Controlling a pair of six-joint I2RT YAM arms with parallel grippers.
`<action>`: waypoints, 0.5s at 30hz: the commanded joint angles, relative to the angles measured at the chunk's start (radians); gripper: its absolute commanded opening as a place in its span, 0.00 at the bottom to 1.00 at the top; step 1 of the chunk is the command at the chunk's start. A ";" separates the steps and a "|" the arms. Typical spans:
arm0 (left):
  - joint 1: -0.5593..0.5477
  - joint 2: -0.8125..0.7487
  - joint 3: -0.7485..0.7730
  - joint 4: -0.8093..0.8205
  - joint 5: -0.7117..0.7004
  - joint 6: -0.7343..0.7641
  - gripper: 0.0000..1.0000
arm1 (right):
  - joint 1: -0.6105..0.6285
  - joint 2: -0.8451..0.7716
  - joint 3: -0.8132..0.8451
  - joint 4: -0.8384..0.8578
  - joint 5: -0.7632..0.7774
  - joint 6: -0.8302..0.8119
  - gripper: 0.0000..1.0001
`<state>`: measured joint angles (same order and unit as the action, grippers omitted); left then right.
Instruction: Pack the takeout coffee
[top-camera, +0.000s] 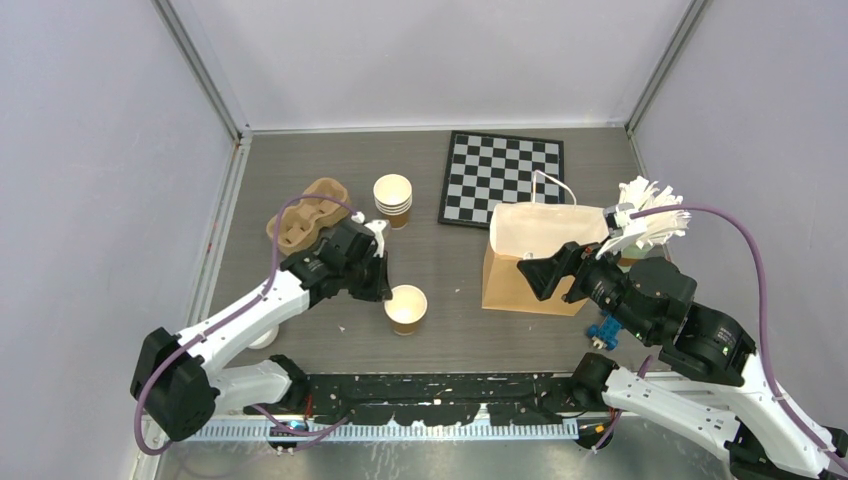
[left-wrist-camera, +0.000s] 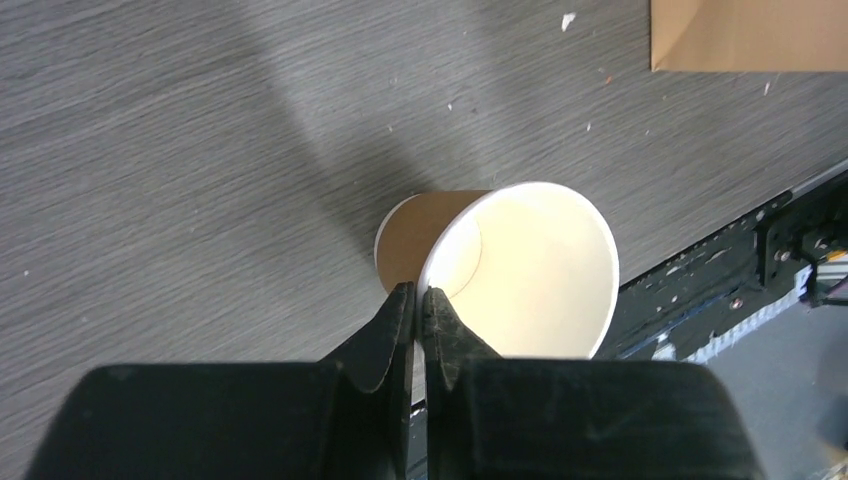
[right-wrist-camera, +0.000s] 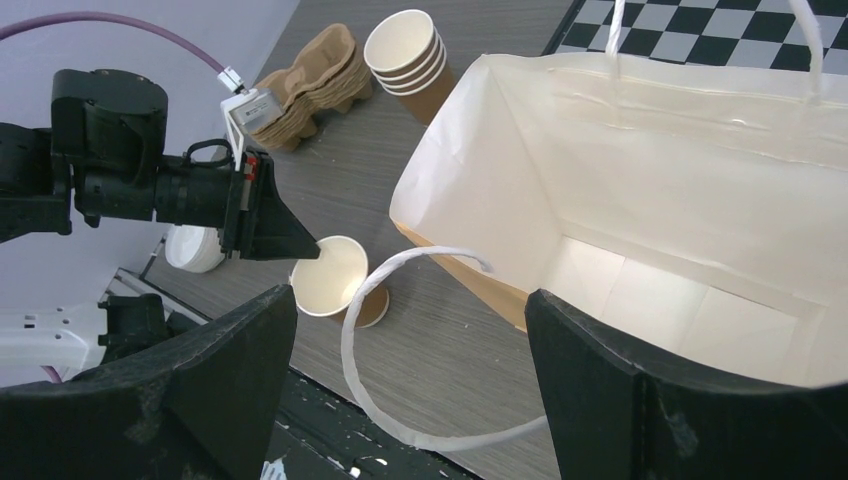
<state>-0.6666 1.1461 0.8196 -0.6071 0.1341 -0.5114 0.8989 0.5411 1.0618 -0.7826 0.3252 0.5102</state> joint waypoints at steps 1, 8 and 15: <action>-0.004 -0.014 -0.008 0.115 0.004 -0.026 0.10 | -0.001 -0.001 0.032 0.020 0.004 -0.001 0.88; -0.004 -0.065 0.039 0.036 -0.069 -0.031 0.46 | -0.001 -0.011 0.030 0.019 0.003 0.005 0.88; -0.004 -0.094 0.167 -0.198 -0.450 -0.145 0.84 | 0.000 -0.029 0.015 0.016 -0.009 0.009 0.88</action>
<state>-0.6682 1.0859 0.8890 -0.6682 -0.0391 -0.5777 0.8989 0.5308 1.0618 -0.7872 0.3233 0.5114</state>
